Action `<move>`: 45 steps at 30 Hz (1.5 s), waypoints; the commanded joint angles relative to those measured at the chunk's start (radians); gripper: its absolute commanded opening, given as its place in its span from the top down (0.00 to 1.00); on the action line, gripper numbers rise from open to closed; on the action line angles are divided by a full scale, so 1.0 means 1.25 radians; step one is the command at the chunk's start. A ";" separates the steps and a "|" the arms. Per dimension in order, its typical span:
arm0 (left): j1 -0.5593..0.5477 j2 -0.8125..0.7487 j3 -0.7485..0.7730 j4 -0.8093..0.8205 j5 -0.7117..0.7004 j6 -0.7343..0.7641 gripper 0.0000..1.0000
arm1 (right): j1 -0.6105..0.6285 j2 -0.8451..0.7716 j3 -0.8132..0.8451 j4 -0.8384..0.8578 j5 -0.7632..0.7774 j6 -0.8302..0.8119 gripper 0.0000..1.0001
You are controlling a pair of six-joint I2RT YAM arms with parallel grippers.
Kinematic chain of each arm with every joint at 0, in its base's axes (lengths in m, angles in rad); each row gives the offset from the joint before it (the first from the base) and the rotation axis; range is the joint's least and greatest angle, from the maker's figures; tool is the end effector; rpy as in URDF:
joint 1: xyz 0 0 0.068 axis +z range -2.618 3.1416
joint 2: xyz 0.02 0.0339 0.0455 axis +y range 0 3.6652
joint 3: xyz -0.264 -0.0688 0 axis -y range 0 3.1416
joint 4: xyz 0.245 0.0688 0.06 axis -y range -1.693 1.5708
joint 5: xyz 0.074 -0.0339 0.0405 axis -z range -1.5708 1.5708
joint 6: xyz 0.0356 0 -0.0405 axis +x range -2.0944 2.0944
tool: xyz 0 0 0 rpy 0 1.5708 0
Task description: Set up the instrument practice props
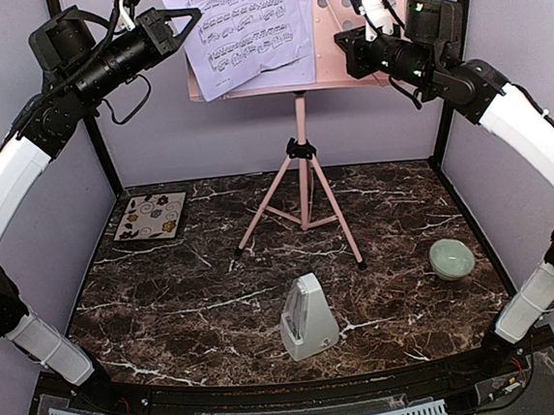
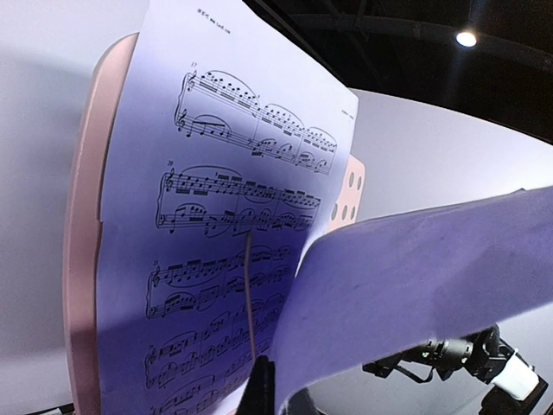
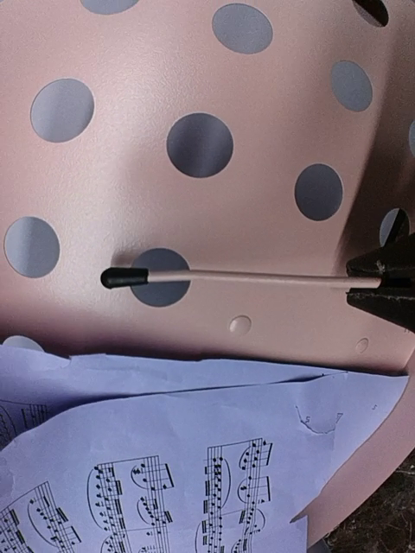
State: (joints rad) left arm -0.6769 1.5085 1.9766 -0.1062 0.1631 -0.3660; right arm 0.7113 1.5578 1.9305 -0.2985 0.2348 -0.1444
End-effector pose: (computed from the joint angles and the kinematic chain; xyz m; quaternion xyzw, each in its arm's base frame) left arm 0.2280 -0.1907 0.5797 0.1539 0.5492 -0.4487 0.6880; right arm 0.2563 0.2100 0.5306 -0.2023 0.6504 0.1270 0.7210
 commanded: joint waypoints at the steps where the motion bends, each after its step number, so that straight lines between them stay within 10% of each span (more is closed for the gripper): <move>1: 0.000 -0.018 0.006 0.025 0.001 0.006 1.00 | 0.005 -0.065 -0.086 0.133 -0.027 0.010 1.00; 45: -0.061 0.309 0.391 -0.098 0.120 0.017 1.00 | 0.017 -0.101 -0.206 0.271 -0.183 -0.006 1.00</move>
State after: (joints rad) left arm -0.7464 1.8877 2.4203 -0.2008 0.2817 -0.3878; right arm 0.7109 1.4479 1.6779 -0.0074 0.0608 -0.1608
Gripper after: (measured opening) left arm 0.010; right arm 0.025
